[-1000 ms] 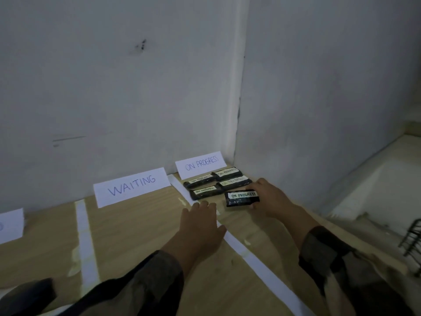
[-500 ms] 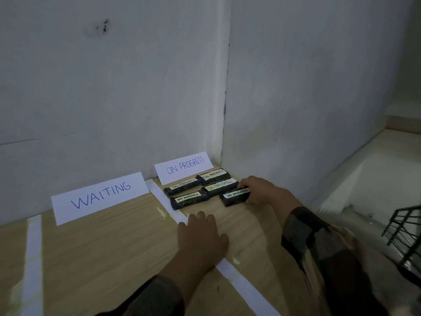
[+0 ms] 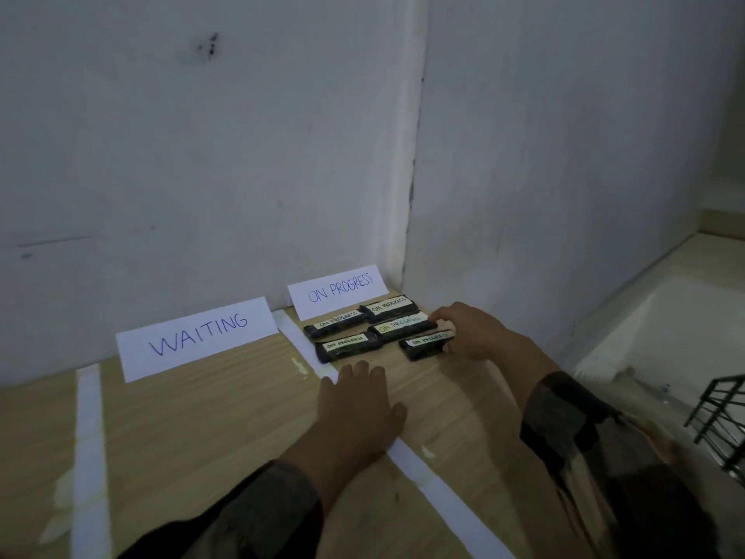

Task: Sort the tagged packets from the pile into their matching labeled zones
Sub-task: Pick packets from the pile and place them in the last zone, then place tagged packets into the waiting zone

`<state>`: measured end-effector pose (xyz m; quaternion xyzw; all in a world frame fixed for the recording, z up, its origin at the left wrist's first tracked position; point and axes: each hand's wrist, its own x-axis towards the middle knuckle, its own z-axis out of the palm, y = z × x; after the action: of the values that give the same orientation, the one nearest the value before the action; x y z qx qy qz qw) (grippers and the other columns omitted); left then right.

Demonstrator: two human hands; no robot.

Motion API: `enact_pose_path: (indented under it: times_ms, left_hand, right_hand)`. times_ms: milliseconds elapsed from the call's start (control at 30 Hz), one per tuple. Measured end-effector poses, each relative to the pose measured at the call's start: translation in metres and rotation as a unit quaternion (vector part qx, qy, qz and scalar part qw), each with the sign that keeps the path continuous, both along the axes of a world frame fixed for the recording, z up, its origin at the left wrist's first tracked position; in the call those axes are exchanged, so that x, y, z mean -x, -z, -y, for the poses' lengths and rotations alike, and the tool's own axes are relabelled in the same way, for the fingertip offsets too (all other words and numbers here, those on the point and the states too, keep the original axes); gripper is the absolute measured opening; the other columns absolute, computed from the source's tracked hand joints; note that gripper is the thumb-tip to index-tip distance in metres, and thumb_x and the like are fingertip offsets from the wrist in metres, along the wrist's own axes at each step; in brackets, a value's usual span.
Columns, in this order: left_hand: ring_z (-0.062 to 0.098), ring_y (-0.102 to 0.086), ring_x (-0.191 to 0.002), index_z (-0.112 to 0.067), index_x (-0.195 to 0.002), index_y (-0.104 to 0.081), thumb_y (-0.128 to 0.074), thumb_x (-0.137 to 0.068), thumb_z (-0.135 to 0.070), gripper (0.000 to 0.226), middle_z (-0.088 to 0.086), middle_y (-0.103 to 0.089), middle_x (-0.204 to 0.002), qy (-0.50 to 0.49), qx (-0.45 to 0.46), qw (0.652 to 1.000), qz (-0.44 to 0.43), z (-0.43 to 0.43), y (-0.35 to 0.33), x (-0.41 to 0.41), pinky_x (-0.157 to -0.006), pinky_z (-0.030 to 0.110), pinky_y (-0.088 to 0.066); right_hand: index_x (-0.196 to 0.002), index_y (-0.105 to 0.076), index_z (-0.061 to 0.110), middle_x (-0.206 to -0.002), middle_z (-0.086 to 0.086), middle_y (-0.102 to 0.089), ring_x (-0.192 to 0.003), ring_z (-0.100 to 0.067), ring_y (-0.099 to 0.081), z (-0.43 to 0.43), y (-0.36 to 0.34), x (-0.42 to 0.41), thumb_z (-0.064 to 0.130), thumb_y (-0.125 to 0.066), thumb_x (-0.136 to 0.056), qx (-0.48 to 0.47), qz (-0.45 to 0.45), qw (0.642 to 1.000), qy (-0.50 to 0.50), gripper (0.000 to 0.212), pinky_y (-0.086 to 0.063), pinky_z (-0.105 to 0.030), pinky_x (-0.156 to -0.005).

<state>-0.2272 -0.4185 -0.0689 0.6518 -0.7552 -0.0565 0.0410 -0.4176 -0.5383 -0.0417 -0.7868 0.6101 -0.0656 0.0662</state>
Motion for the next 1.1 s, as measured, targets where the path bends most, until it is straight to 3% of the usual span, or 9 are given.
enact_pose_path:
  times_ms: [167,367,667,833,1000,1100]
  left_hand:
    - [0.022,-0.032,-0.135,-0.019,-0.140,-0.033,-0.048,-0.089,-0.052,0.062,0.003,-0.035,-0.146,0.022,0.006,1.000,-0.011,-0.023,-0.035,-0.030,-0.107,0.045,-0.033]
    - [0.019,-0.023,-0.142,-0.022,-0.148,-0.020,-0.053,-0.090,-0.049,0.072,0.000,-0.023,-0.155,0.048,-0.043,0.998,-0.003,-0.082,-0.067,-0.086,-0.114,0.036,-0.025]
    - [0.014,-0.037,-0.131,-0.031,-0.141,-0.034,-0.052,-0.089,-0.053,0.059,-0.006,-0.037,-0.146,0.021,-0.098,0.995,0.008,-0.199,-0.080,-0.177,-0.108,0.030,-0.031]
    - [0.006,-0.047,-0.116,-0.034,-0.137,-0.041,-0.057,-0.088,-0.049,0.053,-0.011,-0.048,-0.136,0.011,-0.079,0.997,-0.015,-0.265,-0.088,-0.215,-0.089,0.020,-0.034]
    - [0.002,-0.046,-0.120,-0.038,-0.134,-0.044,-0.060,-0.085,-0.049,0.052,-0.018,-0.048,-0.132,0.013,-0.057,0.998,-0.034,-0.320,-0.088,-0.243,-0.099,0.022,-0.039]
    - [-0.005,-0.043,-0.116,-0.043,-0.132,-0.043,-0.064,-0.083,-0.048,0.053,-0.026,-0.043,-0.130,0.000,-0.053,0.997,-0.060,-0.345,-0.084,-0.258,-0.096,0.016,-0.038]
  right_hand:
    - [-0.129,-0.050,0.031,-0.131,0.002,-0.047,-0.115,-0.018,-0.049,-0.050,-0.013,-0.023,0.027,-0.065,-0.086,0.037,0.058,0.997,-0.033,0.046,-0.038,-0.027,-0.084]
    - [-0.127,-0.052,0.035,-0.134,0.010,-0.046,-0.119,-0.011,-0.047,-0.125,-0.027,-0.074,0.034,-0.064,-0.084,0.051,0.090,0.988,-0.119,0.045,-0.040,-0.029,-0.095]
    - [-0.123,-0.054,0.038,-0.126,0.018,-0.049,-0.116,0.000,-0.046,-0.249,-0.027,-0.169,0.039,-0.067,-0.083,0.014,0.161,0.946,-0.281,0.042,-0.040,-0.026,-0.099]
    - [-0.122,-0.054,0.039,-0.122,0.019,-0.049,-0.111,0.000,-0.048,-0.304,-0.020,-0.206,0.043,-0.065,-0.084,-0.013,0.163,0.923,-0.347,0.040,-0.043,-0.029,-0.095]
    - [-0.124,-0.054,0.039,-0.119,0.020,-0.049,-0.109,0.002,-0.049,-0.343,-0.014,-0.227,0.048,-0.063,-0.083,-0.040,0.161,0.909,-0.382,0.043,-0.044,-0.031,-0.094]
    - [-0.126,-0.052,0.038,-0.122,0.019,-0.047,-0.112,-0.001,-0.048,-0.363,-0.013,-0.236,0.049,-0.061,-0.084,-0.050,0.143,0.906,-0.394,0.044,-0.043,-0.030,-0.095]
